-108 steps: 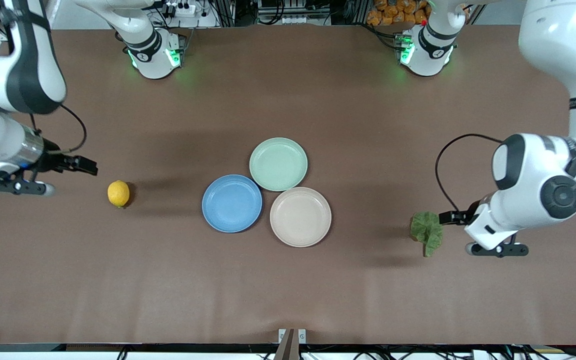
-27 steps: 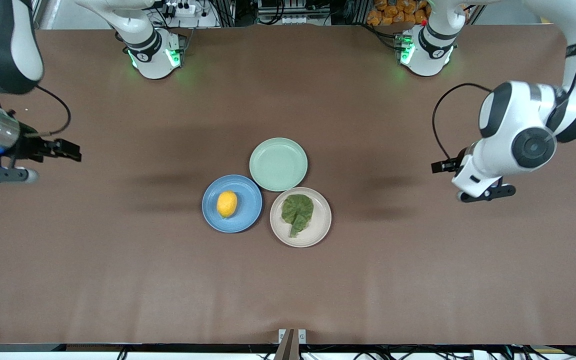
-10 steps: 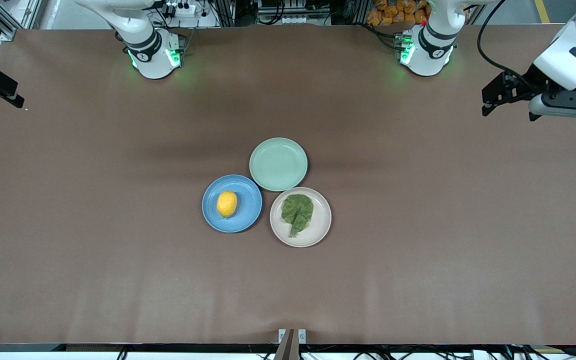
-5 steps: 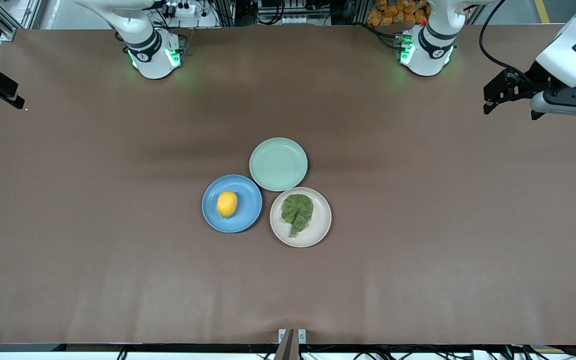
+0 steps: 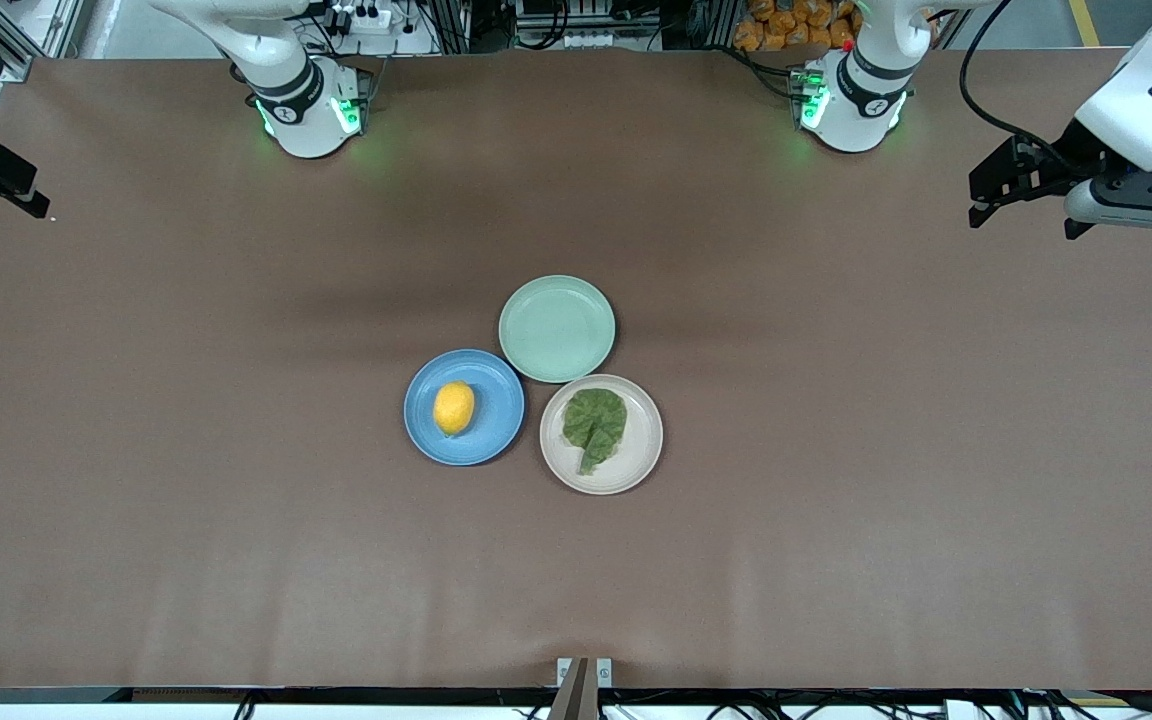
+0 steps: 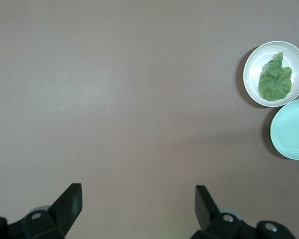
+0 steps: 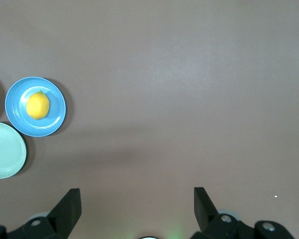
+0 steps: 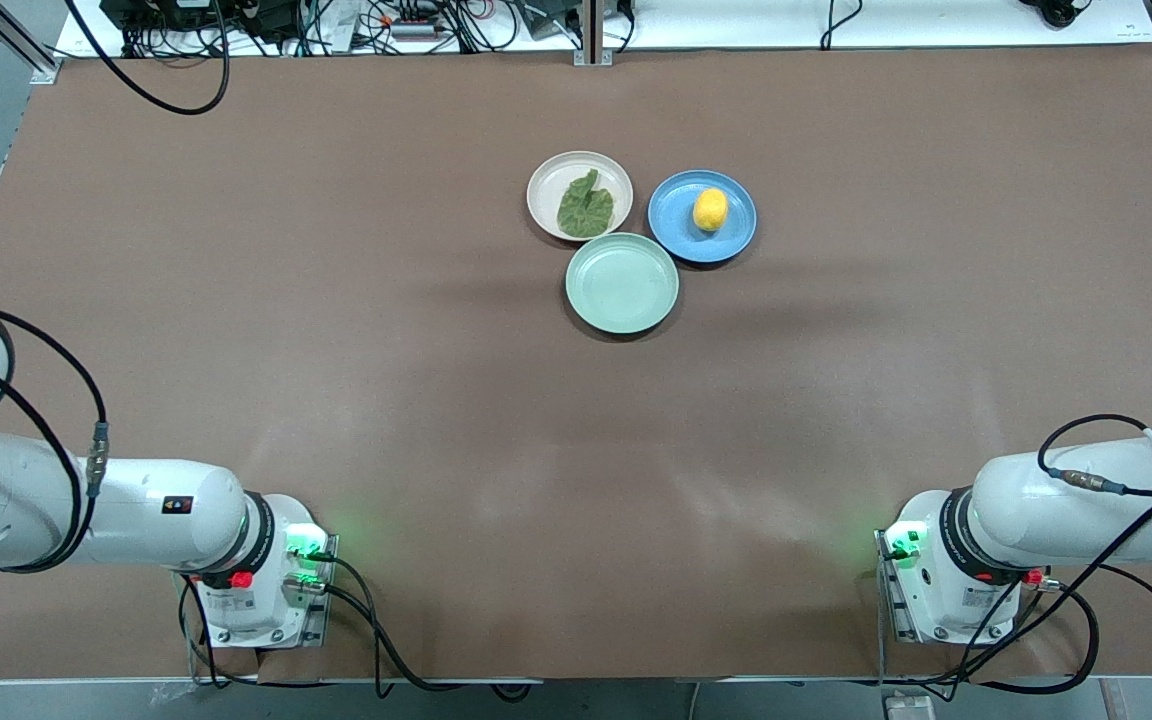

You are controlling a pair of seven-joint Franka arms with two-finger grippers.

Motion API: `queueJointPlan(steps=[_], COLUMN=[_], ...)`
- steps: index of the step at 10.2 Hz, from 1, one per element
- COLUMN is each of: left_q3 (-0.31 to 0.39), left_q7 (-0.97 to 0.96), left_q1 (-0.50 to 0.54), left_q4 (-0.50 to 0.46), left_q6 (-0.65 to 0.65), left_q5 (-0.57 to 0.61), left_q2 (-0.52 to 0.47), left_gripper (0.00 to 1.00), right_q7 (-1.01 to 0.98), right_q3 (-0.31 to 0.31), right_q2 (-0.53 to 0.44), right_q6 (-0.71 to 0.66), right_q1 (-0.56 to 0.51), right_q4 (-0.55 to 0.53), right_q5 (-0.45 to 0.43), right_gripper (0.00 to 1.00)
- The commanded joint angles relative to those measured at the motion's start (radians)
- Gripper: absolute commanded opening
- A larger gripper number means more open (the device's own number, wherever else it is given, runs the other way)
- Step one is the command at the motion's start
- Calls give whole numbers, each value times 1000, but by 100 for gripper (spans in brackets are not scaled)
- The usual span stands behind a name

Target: Place lemon and lettuce in plates

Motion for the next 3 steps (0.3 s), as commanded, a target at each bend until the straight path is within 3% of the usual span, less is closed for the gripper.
queueJointPlan(steps=[1, 3], left_q3=[-2, -3], left_q7=[22, 22], left_q1=[2, 2], left_q4=[25, 25], left_q6=[-16, -16], left_q5=[12, 12], left_q2=[10, 10], left_gripper=[100, 100], right_q7=[15, 17], right_q3=[-1, -1], right_q2=[0, 0], right_q6=[0, 2], right_q1=[8, 8], right_q4=[5, 5], right_q5=[1, 1], right_gripper=[100, 100])
